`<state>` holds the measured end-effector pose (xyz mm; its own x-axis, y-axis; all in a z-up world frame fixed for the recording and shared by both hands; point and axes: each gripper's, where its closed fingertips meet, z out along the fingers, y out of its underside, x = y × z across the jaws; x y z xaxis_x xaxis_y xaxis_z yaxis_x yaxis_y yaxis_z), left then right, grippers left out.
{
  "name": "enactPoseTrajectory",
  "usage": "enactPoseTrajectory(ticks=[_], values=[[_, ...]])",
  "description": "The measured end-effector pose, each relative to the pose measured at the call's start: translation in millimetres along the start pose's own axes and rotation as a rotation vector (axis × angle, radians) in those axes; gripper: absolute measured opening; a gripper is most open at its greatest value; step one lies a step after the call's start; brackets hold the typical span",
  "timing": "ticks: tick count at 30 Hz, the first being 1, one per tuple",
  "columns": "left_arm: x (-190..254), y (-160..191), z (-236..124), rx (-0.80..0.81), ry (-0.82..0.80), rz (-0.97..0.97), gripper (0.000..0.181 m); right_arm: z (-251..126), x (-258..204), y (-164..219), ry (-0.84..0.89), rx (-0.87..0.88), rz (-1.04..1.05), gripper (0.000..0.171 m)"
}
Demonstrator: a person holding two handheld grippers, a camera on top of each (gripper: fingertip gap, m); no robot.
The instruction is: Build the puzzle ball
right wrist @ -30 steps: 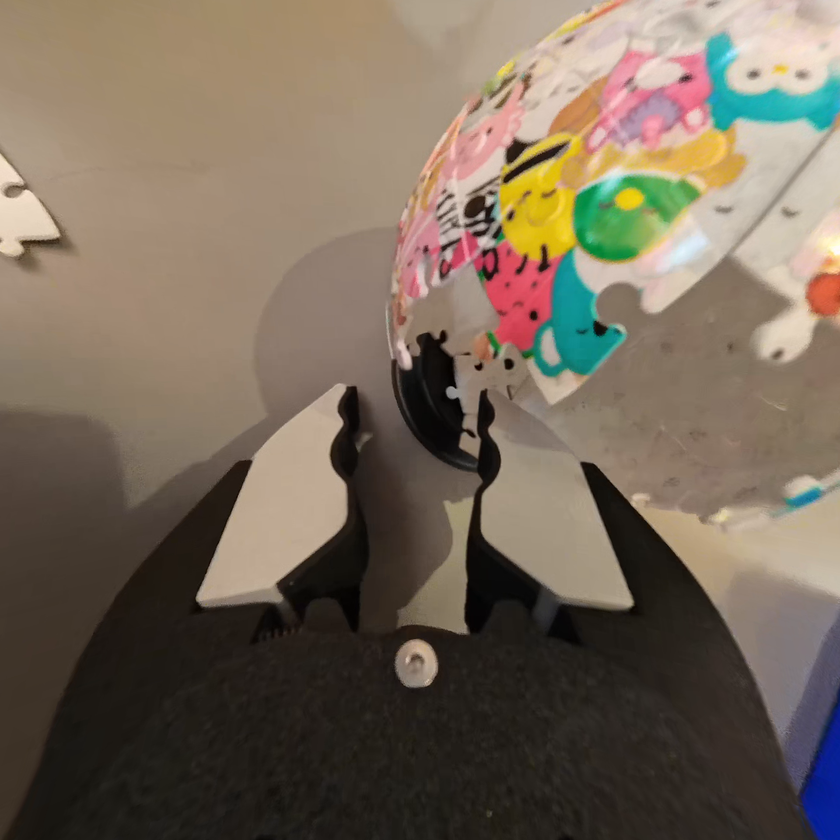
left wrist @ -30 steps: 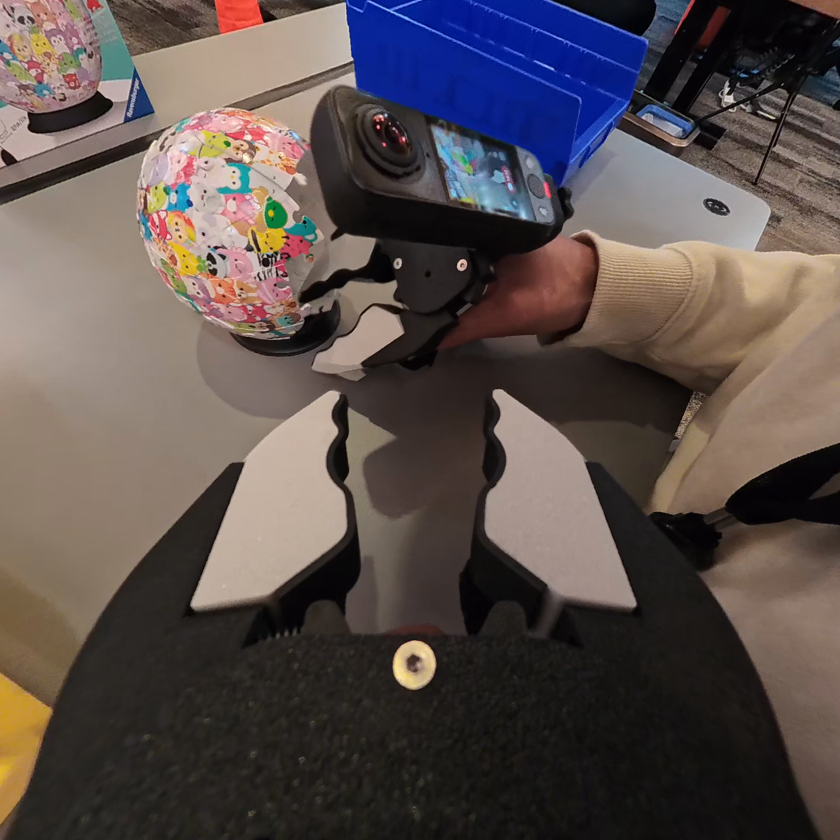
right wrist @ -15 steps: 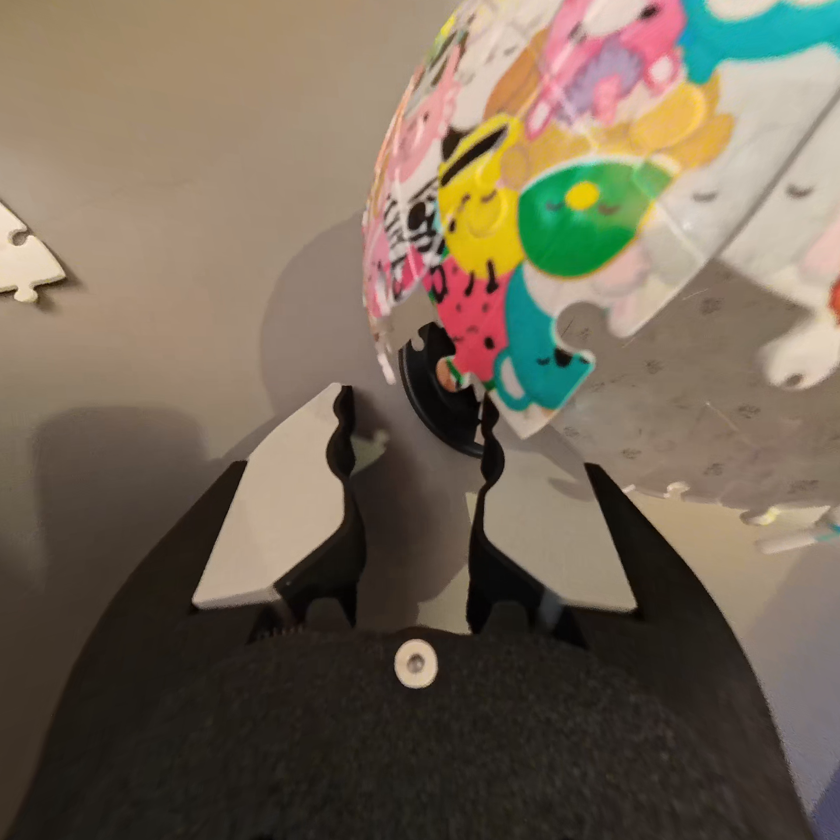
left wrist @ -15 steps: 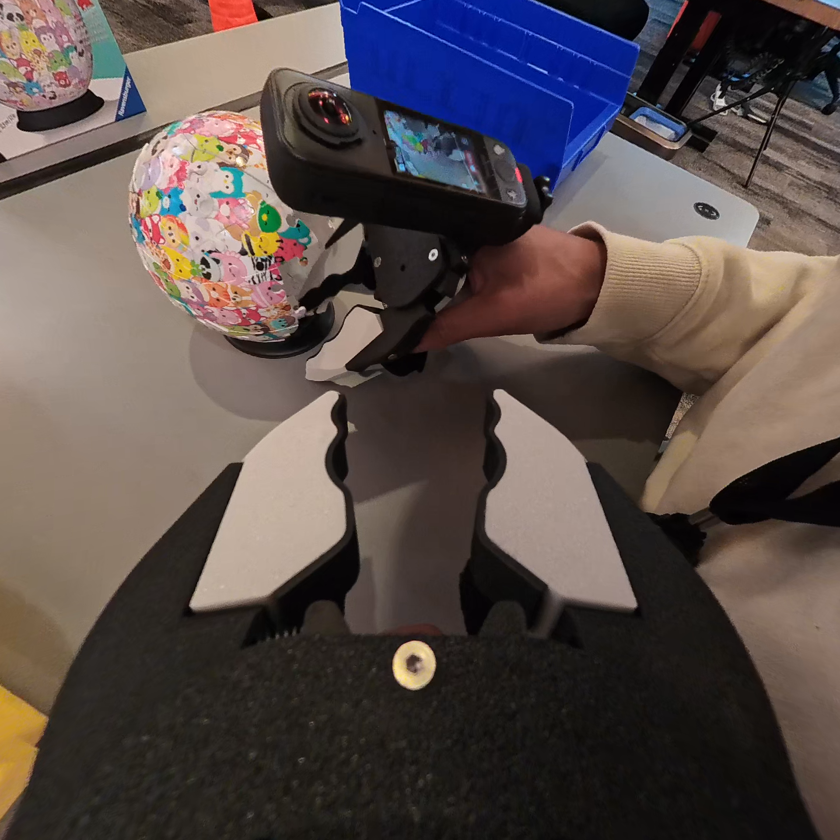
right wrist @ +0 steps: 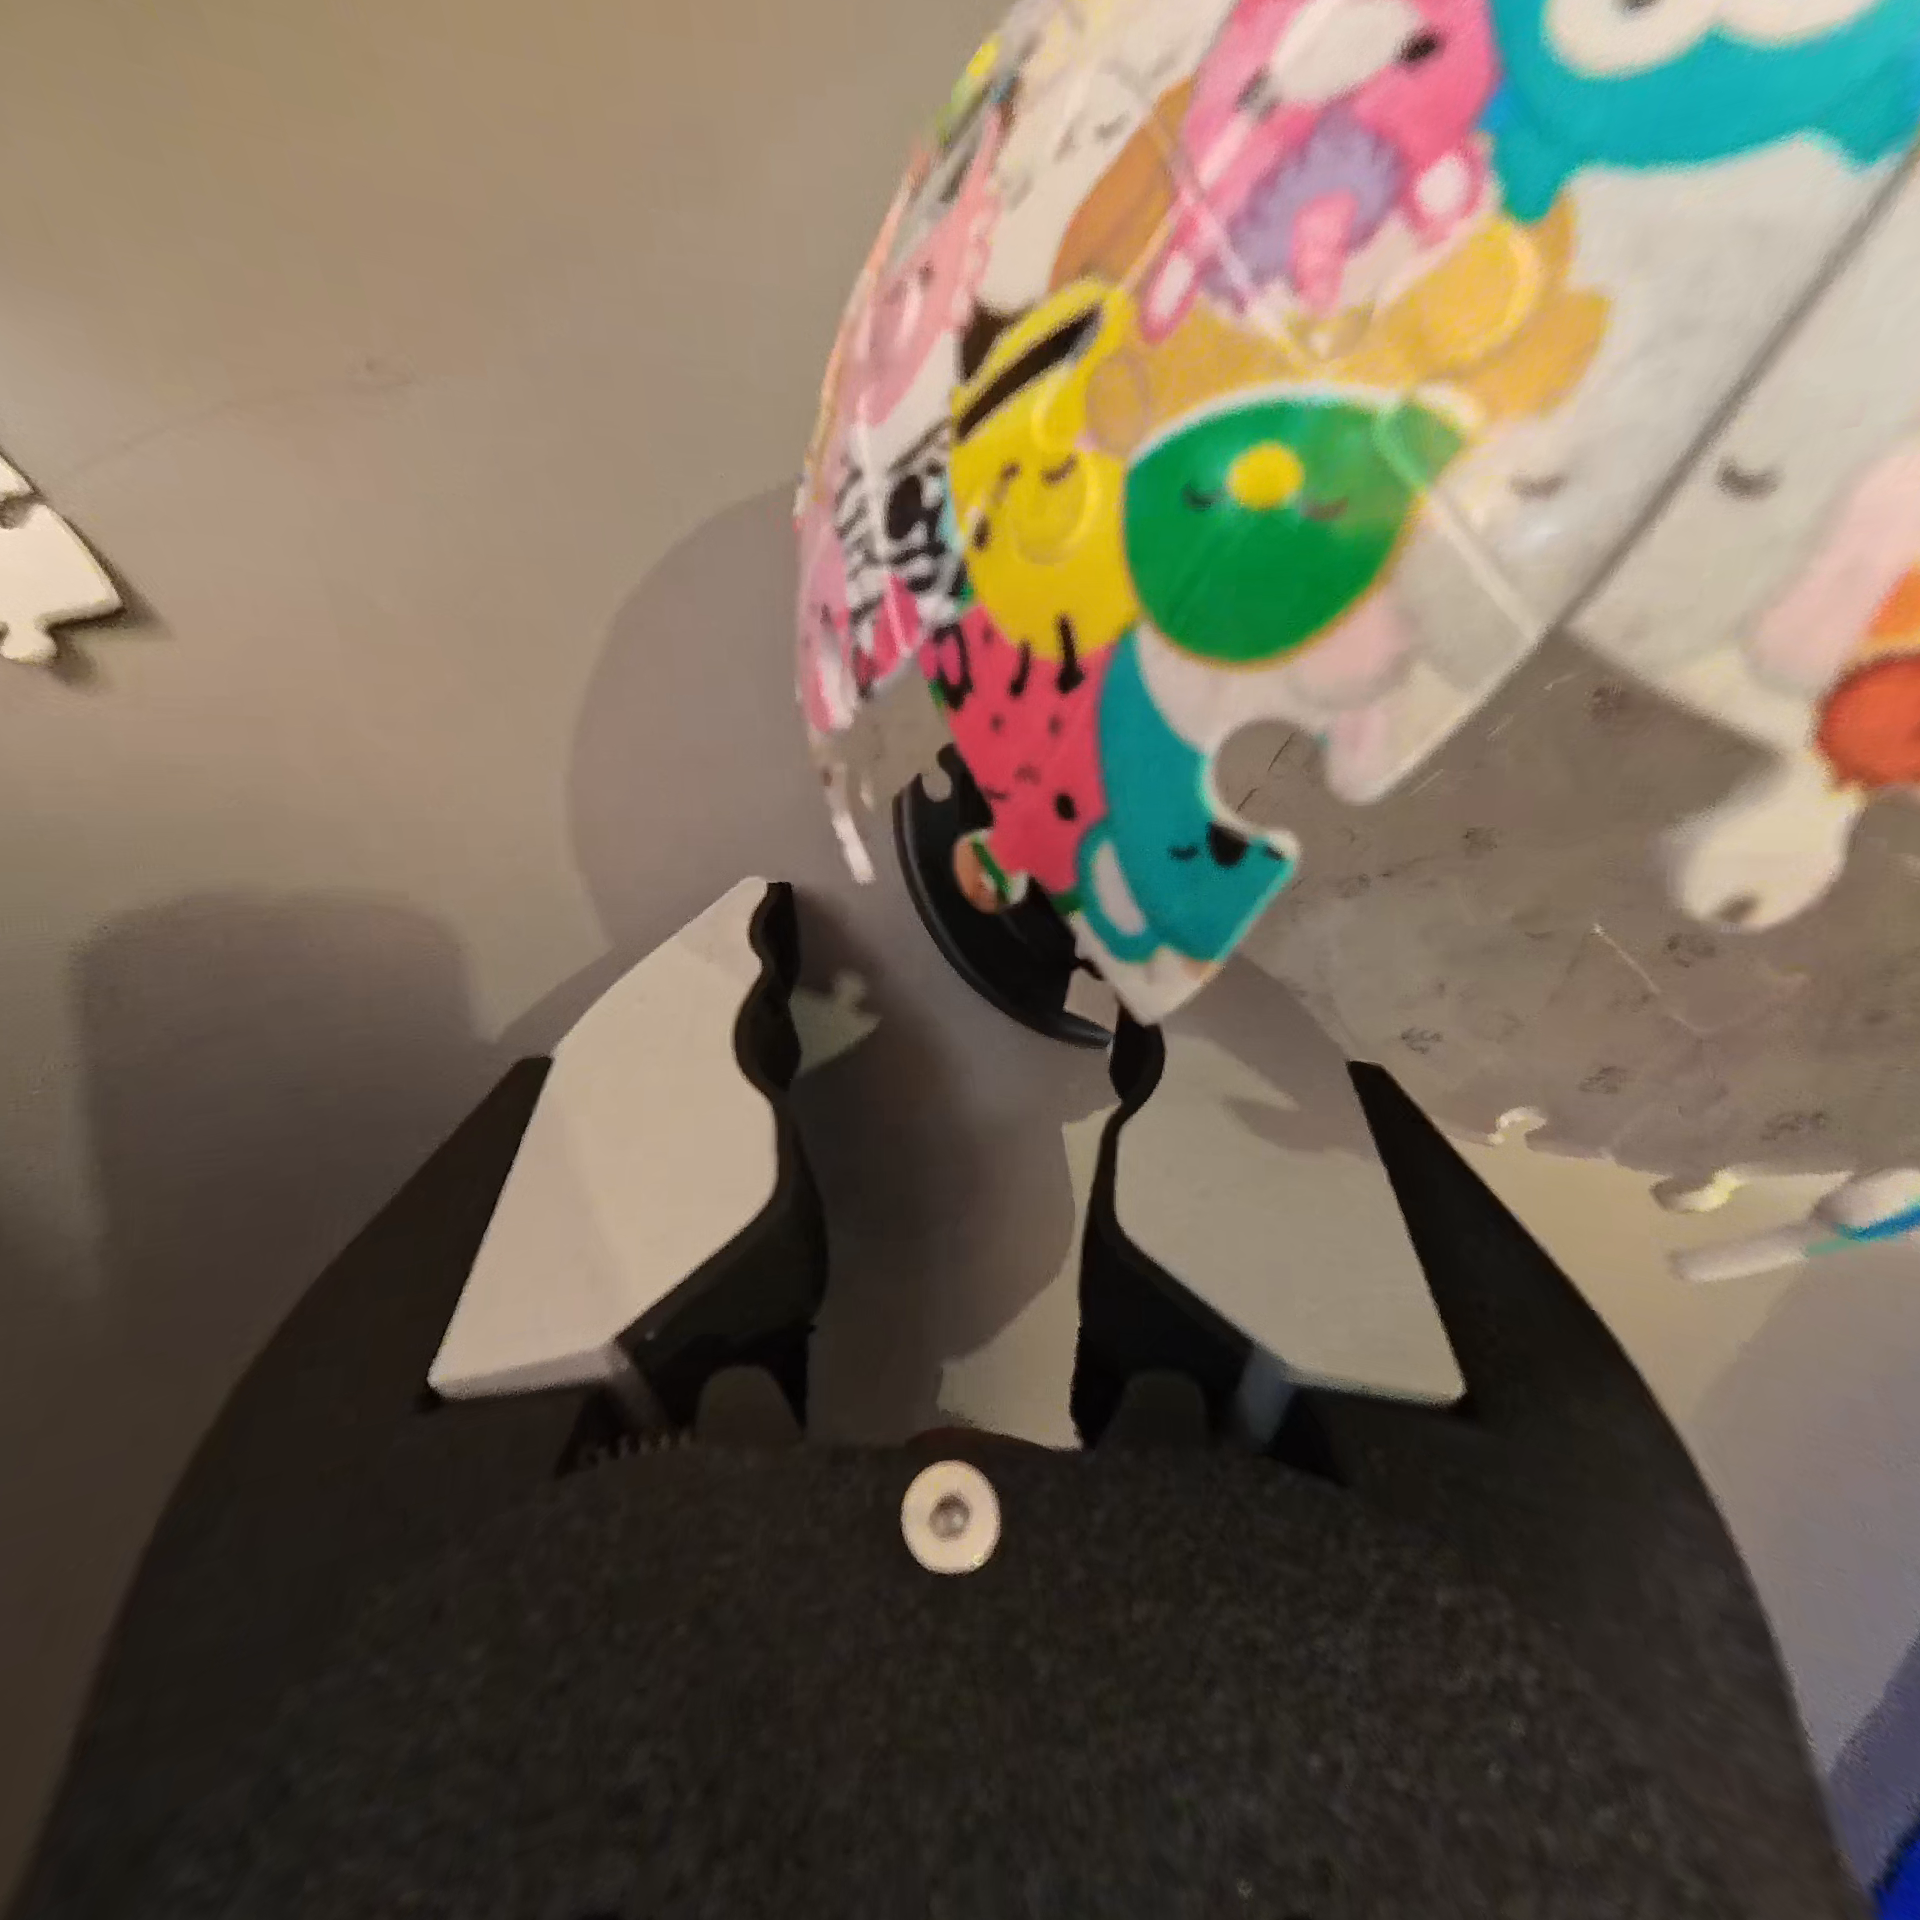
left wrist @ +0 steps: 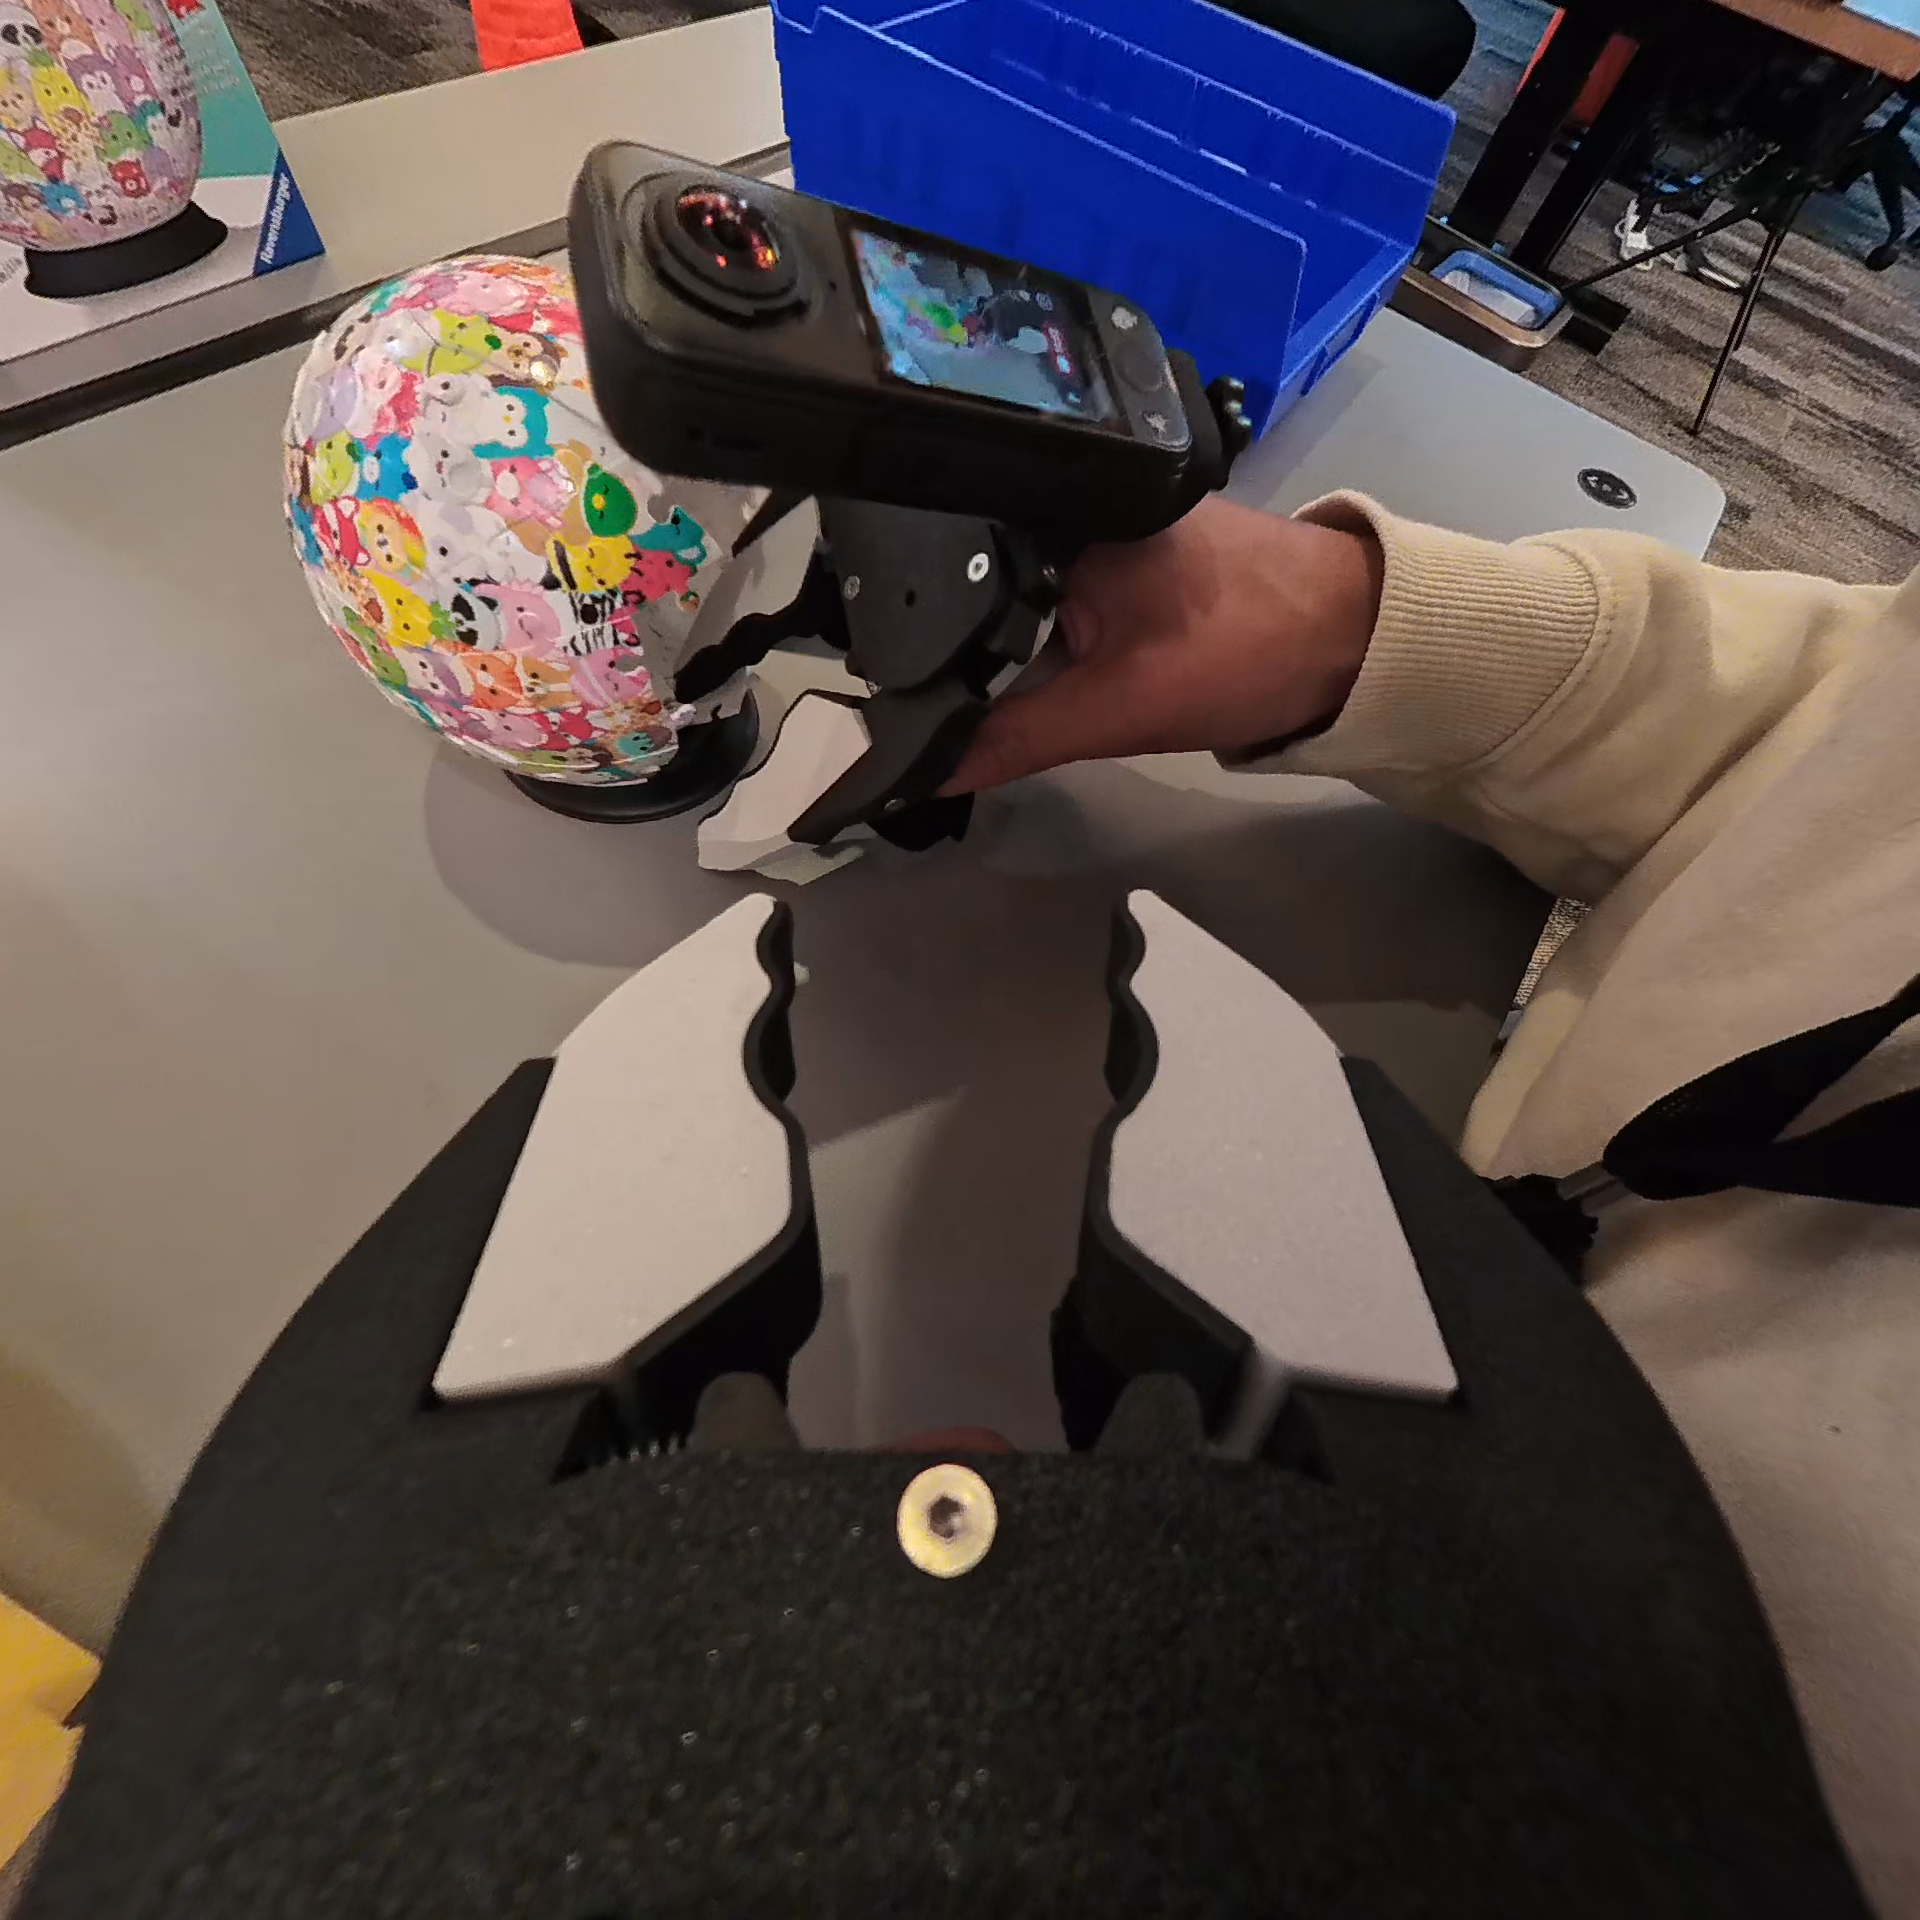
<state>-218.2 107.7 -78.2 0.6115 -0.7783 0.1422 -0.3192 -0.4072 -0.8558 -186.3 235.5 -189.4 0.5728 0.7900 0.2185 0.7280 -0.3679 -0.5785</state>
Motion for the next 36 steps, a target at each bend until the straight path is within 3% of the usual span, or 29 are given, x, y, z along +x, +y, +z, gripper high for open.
enactPoseTrajectory(ticks=[4, 11, 26, 32, 36], values=[[0.4, 0.1, 0.4, -0.003, 0.000, 0.001, 0.057, 0.3, -4.6, -5.4, 0.035, 0.023, -0.081, 0.050], [-0.1, -0.7, 0.1, 0.000, -0.001, -0.002, 0.057, 4.2, -6.8, -6.5, -0.021, 0.047, 0.008, 0.048], [1.3, -0.5, -1.1, -0.001, -0.002, 0.004, 0.057, 4.1, -6.8, -6.7, -0.032, 0.052, -0.023, 0.044], [-0.1, -0.6, -2.3, -0.001, -0.003, -0.002, 0.057, 0.2, 1.4, -4.7, 0.048, 0.033, -0.065, 0.059], [0.6, -0.8, -1.2, -0.004, 0.001, 0.003, 0.057, 0.8, 1.2, -4.6, 0.062, 0.002, -0.029, 0.058]])
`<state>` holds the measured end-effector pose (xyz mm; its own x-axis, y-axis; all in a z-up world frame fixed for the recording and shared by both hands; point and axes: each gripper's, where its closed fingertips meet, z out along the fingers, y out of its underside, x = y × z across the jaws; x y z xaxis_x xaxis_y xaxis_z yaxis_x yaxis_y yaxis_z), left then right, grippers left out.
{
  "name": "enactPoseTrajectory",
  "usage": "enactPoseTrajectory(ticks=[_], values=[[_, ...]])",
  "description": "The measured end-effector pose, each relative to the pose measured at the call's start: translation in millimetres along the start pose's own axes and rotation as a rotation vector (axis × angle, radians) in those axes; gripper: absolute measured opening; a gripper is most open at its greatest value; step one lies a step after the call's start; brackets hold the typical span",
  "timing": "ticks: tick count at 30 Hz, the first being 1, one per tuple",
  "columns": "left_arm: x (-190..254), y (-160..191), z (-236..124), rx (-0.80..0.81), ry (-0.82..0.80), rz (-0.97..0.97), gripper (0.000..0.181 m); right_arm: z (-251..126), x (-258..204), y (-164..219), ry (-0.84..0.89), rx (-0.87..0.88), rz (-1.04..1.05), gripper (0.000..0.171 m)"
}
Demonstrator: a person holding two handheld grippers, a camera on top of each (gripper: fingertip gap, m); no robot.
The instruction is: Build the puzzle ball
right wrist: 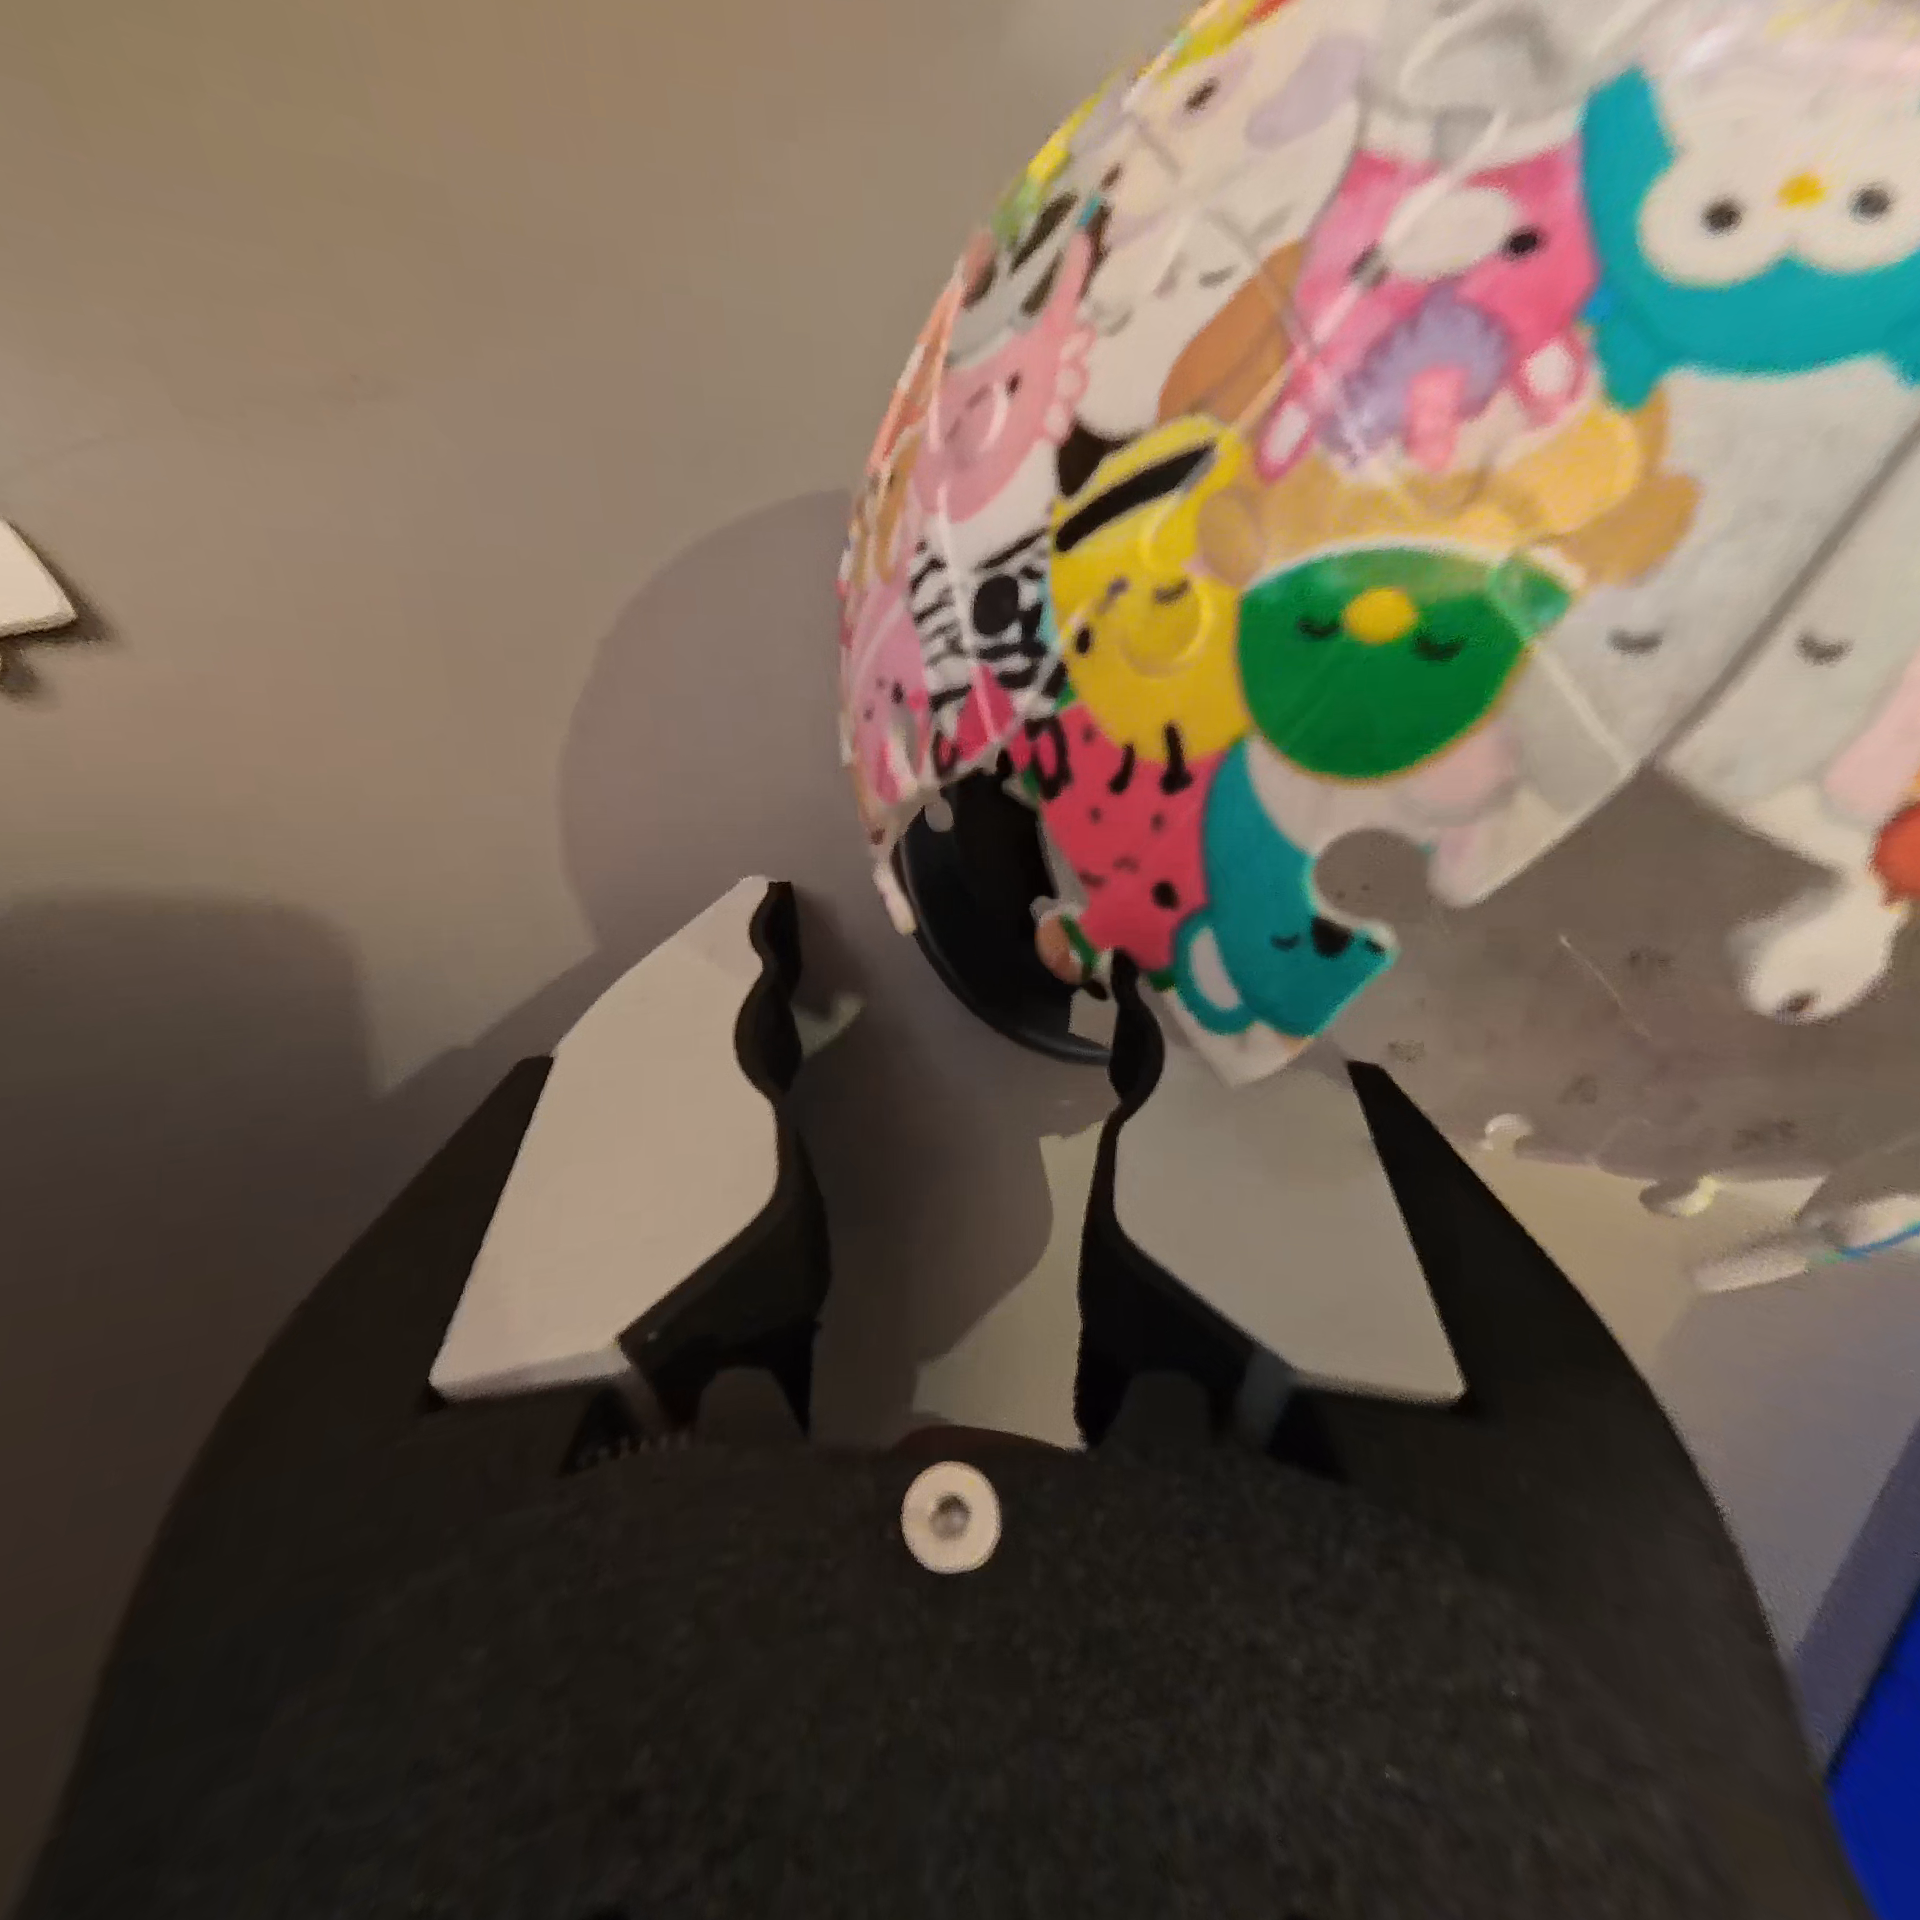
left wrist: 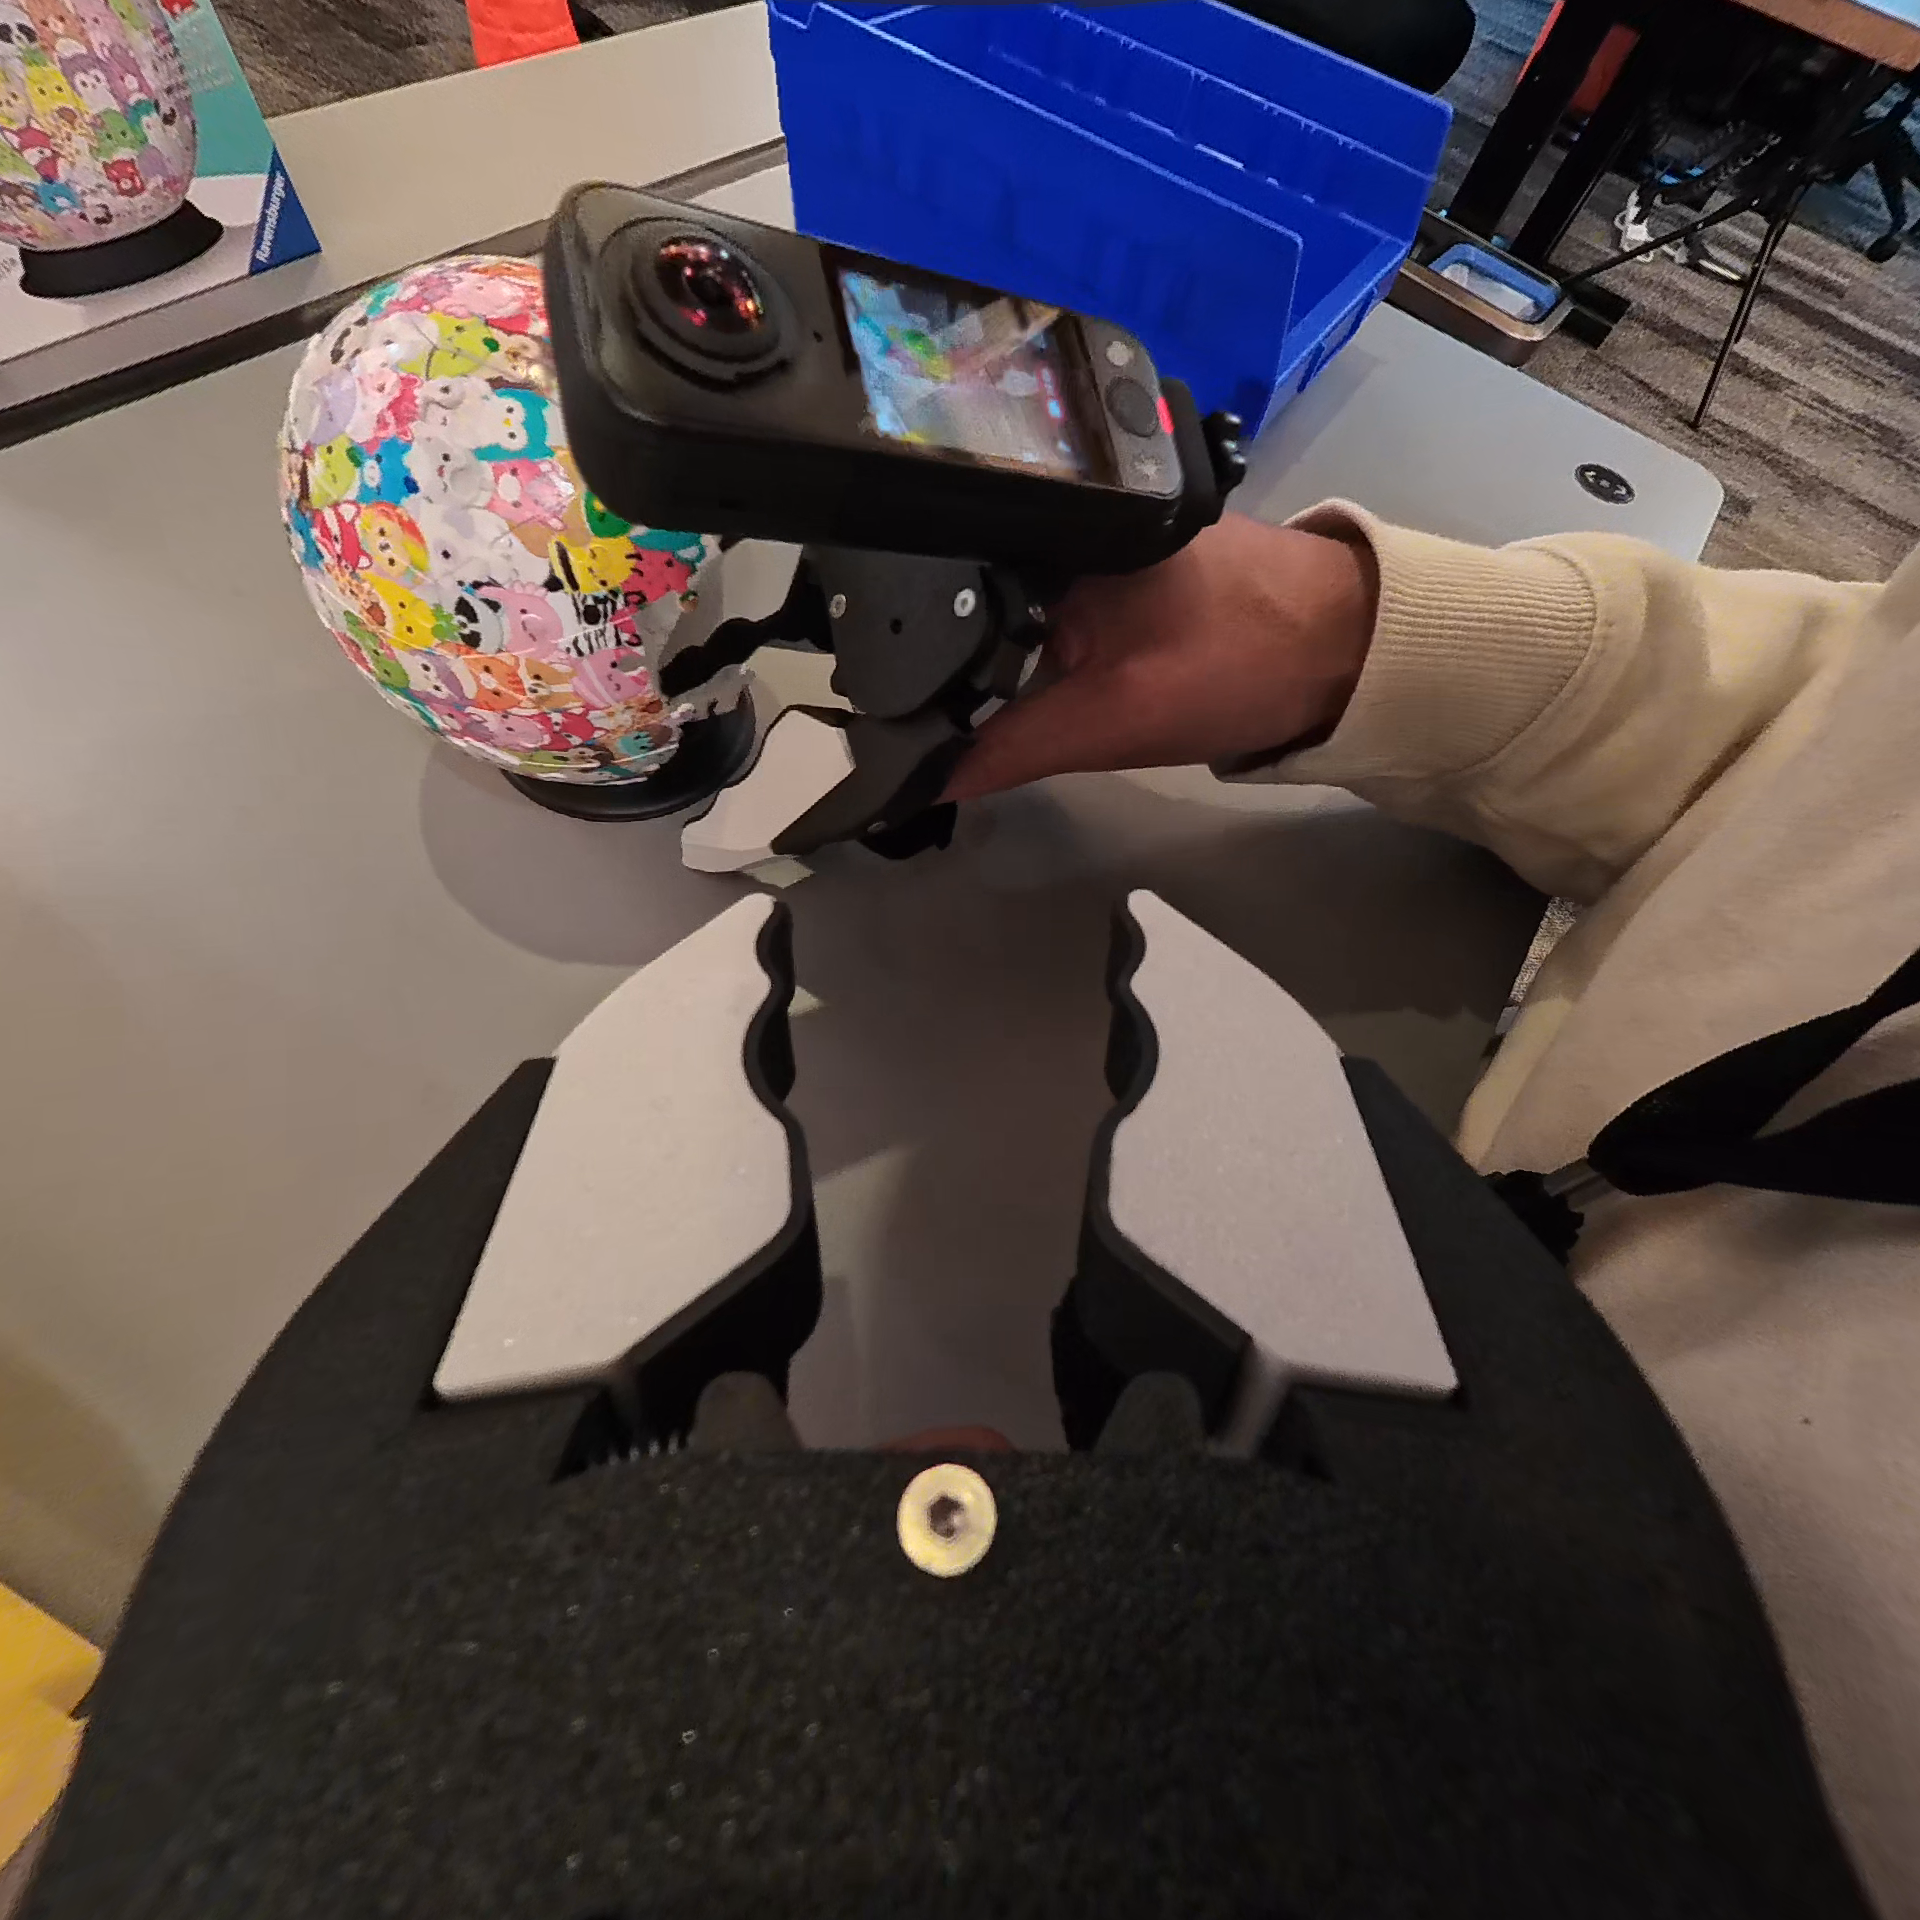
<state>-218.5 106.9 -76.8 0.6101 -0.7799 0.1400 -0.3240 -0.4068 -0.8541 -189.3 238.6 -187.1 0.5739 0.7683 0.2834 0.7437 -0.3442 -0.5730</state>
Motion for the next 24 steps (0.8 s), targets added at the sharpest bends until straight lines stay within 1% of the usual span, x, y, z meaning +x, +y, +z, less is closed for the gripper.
enactPoseTrajectory(ticks=[1, 5, 9, 10, 13, 15, 16, 18, 20, 23, 24], values=[[0, 0, 0, 0.001, 0.000, 0.002, 0.057, 0, 0, 1, -0.005, -0.009, 0.016, 0.057], [0, -1, 0, 0.004, 0.000, 0.000, 0.057, 1, -7, 1, -0.053, -0.019, 0.032, 0.045], [-1, -1, -1, 0.005, -0.003, -0.002, 0.057, 2, -5, 0, -0.063, -0.020, 0.019, 0.047], [-1, -1, -1, 0.007, -0.002, -0.003, 0.057, 1, -3, 0, -0.045, -0.022, 0.011, 0.052], [-1, -2, -1, 0.006, 0.000, -0.002, 0.057, -4, -5, 2, -0.042, -0.006, -0.056, 0.057], [-2, -2, -2, 0.004, -0.006, 0.004, 0.058, -13, -12, 6, -0.061, 0.043, -0.110, 0.066], [-2, -2, -2, 0.006, -0.004, 0.003, 0.058, -19, -14, 9, -0.058, 0.074, -0.122, 0.064], [-2, -2, 0, 0.016, 0.006, -0.003, 0.060, -32, -19, 15, -0.086, 0.147, -0.114, 0.069], [-3, 0, 6, 0.035, 0.016, 0.001, 0.060, -44, -12, 21, -0.068, 0.229, -0.080, 0.064], [0, 2, 26, 0.054, 0.060, 0.011, 0.061, -62, 4, 28, -0.052, 0.359, -0.006, 0.064], [2, 3, 36, 0.050, 0.063, 0.030, 0.061, -67, 18, 33, -0.001, 0.376, 0.014, 0.062]])
